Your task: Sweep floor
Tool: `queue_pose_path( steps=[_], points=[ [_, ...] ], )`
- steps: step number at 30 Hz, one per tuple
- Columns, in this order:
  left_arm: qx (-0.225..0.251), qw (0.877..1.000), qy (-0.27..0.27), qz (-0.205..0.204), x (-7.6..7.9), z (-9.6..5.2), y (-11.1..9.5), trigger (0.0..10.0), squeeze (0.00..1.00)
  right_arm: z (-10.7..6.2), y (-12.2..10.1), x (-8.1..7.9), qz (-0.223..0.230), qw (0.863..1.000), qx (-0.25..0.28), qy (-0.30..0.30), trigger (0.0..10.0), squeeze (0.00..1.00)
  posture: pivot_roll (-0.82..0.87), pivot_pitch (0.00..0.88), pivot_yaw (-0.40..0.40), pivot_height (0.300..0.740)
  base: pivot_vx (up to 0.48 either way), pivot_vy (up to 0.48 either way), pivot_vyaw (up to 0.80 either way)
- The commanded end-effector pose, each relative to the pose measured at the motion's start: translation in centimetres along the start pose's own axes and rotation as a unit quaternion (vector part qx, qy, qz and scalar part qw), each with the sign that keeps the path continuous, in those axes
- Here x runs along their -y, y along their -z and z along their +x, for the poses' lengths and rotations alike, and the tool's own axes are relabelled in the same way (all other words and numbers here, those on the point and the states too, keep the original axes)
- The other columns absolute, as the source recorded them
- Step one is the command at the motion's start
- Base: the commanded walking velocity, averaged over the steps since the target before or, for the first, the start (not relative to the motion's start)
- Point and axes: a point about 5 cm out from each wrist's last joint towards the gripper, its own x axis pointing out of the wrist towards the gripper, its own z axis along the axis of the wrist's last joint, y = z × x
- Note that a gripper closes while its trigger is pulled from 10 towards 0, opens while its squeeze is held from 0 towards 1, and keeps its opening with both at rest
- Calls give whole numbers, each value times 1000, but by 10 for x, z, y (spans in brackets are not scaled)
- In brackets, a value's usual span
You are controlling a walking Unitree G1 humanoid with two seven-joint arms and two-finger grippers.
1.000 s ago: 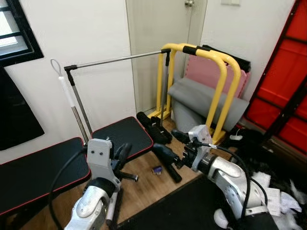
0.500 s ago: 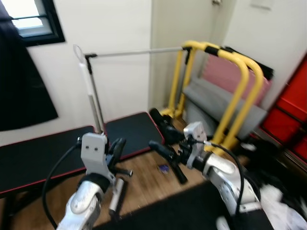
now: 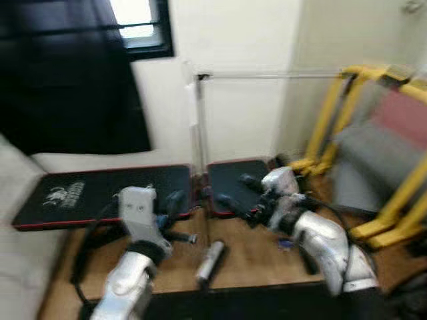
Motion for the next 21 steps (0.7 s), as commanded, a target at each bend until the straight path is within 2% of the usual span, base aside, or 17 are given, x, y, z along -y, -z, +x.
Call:
queue_pose_path(
  steps=[1,12,21],
  points=[
    [-8,1000,19,1,0,-1,1,10000,0,1,1,-1,13,1000,2,-3,10000,0,-78,0,-42,740,0,0,0],
    [-17,1000,17,-5,-2,-1,2,10000,0,1,-1,-1,25,1000,13,-4,10000,0,-77,0,-39,740,0,0,0],
    [-20,1000,15,-4,-3,-1,3,10000,0,1,-1,-2,30,999,16,-5,10000,0,-77,0,-37,740,0,261,0]
  ],
)
